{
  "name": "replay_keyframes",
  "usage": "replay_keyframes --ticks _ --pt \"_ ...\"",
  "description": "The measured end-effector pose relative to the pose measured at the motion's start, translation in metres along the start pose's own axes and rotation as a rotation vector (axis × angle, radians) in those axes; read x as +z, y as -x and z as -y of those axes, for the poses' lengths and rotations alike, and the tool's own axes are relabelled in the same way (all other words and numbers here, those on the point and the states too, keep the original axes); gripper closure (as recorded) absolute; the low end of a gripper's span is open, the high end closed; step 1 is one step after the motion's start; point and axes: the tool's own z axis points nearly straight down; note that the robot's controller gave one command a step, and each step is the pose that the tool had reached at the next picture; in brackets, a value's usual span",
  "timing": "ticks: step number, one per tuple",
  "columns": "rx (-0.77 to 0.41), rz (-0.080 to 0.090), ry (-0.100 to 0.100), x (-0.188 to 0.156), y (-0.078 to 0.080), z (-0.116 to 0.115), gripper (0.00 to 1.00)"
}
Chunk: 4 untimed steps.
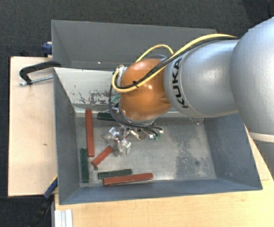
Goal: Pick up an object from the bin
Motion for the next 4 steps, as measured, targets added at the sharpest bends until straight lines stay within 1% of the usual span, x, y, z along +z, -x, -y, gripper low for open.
replay_keyframes --ticks 1,2,3,4 --pt "0.000 0.000 0.000 0.000 0.000 0.000 1.00" --pt "-0.006 -0.011 0.005 -0.049 -0.008 -0.008 1.00" --pt "-0.103 -0.009 0.004 -0.038 -0.003 -0.012 0.00" --pt "-0.118 -0.009 0.004 -0.030 -0.003 -0.013 0.00"
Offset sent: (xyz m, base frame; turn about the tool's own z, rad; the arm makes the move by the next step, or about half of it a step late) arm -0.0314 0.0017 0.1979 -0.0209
